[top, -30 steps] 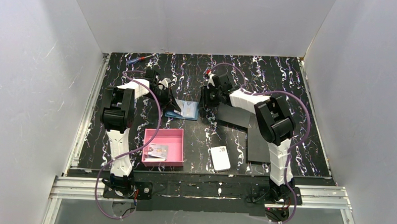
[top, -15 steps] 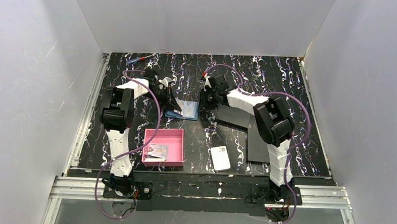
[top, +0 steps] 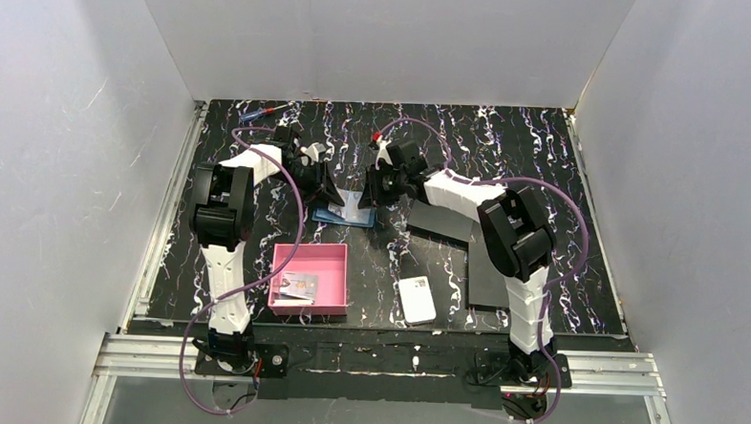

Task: Put the credit cards into the card holder
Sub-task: Insert the credit card into the card holder.

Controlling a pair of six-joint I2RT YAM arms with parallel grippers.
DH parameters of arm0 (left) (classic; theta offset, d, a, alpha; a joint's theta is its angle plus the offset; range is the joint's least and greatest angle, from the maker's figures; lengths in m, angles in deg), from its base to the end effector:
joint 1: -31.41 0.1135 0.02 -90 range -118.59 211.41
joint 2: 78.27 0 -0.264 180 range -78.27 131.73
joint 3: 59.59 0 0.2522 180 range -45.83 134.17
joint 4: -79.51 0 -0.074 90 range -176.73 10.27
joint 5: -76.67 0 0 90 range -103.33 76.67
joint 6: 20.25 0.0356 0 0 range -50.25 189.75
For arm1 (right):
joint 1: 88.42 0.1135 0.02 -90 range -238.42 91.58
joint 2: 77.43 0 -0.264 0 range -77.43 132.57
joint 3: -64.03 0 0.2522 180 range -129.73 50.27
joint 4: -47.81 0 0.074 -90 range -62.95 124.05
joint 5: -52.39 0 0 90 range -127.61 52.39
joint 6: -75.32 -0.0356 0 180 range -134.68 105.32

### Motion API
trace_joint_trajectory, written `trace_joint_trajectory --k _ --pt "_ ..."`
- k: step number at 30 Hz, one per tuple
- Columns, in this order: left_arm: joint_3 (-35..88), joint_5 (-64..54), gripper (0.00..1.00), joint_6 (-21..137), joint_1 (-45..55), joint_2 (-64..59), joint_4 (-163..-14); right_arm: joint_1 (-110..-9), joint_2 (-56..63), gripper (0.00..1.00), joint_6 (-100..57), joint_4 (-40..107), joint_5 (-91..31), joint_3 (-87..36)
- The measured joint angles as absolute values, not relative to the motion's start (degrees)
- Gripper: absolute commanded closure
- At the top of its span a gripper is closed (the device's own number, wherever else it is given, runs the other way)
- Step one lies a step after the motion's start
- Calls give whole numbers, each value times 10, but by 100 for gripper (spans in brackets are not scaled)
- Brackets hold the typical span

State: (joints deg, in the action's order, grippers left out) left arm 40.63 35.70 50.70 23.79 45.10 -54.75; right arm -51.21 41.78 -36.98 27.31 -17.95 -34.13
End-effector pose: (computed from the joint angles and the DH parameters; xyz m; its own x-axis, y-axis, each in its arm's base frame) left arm 0.4248 -0.0839 0.1440 -0.9904 -0.0834 -0.1105 0.0352 0.6206 -0.7834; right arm 0.3628 0.2905 0.1820 -0.7809 -0.1443 -0.6077 -0.5120 0.7052 0.4904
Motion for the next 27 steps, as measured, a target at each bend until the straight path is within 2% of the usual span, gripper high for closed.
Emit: trace_joint_trajectory --k 2,5,7,9,11,16,27 --pt "406 351 57 508 238 452 -543 -511 421 75 -379 297 -166 -341" --pt "407 342 56 508 238 452 -534 -512 429 75 -386 318 -159 -340" --pt "409 334 63 509 238 452 -528 -512 435 76 -388 326 -156 -337" --pt "410 327 75 510 239 452 -524 -512 440 76 -387 327 -155 -334" --pt "410 320 79 508 241 452 -521 -512 446 76 -387 326 -155 -332" --pt "410 306 100 505 246 452 -522 -513 448 76 -385 327 -154 -332" --pt "405 318 100 533 249 442 -528 -527 448 79 -370 320 -151 -332"
